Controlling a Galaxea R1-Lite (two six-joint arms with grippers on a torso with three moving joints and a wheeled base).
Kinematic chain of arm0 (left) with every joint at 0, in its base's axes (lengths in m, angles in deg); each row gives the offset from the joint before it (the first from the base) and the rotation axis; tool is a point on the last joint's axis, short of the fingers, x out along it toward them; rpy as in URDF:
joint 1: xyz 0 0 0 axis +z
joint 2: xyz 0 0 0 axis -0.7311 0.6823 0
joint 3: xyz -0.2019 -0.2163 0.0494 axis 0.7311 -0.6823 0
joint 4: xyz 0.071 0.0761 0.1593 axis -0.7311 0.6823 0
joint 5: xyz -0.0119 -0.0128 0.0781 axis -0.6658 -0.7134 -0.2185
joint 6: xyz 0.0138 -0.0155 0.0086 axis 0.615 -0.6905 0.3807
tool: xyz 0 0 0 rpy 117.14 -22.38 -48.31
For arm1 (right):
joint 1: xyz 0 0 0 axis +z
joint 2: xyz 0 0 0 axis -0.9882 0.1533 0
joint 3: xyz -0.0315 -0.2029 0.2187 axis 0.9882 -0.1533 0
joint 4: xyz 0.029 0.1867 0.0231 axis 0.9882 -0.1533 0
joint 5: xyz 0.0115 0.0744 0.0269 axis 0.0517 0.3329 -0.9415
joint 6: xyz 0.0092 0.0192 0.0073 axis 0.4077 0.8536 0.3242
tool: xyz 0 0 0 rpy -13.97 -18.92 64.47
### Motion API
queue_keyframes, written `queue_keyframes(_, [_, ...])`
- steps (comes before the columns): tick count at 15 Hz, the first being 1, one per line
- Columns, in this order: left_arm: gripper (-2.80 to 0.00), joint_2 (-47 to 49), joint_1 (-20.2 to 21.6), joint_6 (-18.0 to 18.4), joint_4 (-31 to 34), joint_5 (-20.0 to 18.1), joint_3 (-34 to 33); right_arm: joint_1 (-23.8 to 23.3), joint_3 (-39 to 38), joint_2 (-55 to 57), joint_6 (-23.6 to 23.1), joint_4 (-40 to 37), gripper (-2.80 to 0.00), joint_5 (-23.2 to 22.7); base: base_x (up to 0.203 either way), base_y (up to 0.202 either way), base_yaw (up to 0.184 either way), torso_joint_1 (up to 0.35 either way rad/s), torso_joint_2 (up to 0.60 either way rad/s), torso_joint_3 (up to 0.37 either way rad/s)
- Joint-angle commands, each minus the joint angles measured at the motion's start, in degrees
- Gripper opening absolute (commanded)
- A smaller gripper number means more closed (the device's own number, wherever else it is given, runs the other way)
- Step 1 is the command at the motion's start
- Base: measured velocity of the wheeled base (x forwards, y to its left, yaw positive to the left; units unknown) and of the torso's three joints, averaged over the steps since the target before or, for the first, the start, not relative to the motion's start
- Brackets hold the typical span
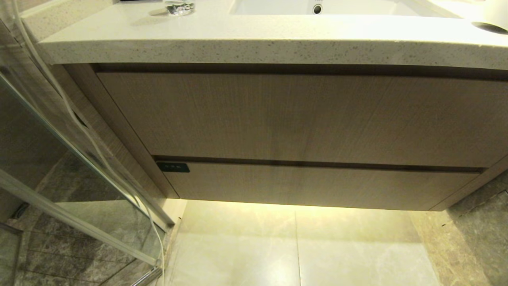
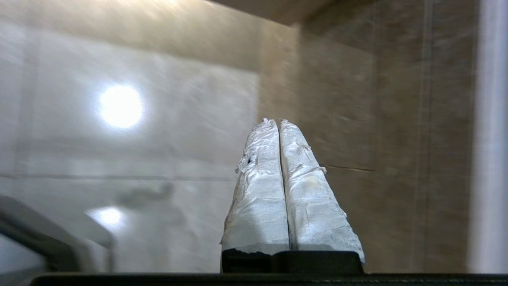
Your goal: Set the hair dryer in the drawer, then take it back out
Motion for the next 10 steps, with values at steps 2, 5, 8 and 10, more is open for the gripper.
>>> queue_keyframes(2, [-2.8, 0.0, 0.0, 0.0, 0.0, 0.0, 0.0, 8.3, -9.7, -17.3, 11.6, 1.5, -2.8, -0.6, 0.0, 0.0, 0.0, 0.0, 0.0, 0.0])
queue_keyframes(5, [-2.8, 0.0, 0.0, 0.0, 0.0, 0.0, 0.0, 13.0, -13.0, -23.2, 16.0, 6.3, -2.8, -7.9, 0.0, 0.0, 0.0, 0.0, 0.0, 0.0])
queue_keyframes(8, [-2.8, 0.0, 0.0, 0.0, 0.0, 0.0, 0.0, 12.2, -14.1, -32.1, 21.1, 6.1, -2.8, -9.9, 0.0, 0.0, 0.0, 0.0, 0.0, 0.0])
queue_keyframes(10, [-2.8, 0.0, 0.0, 0.0, 0.0, 0.0, 0.0, 11.9, -14.2, -31.9, 24.6, 5.4, -2.8, -10.1, 0.0, 0.0, 0.0, 0.0, 0.0, 0.0])
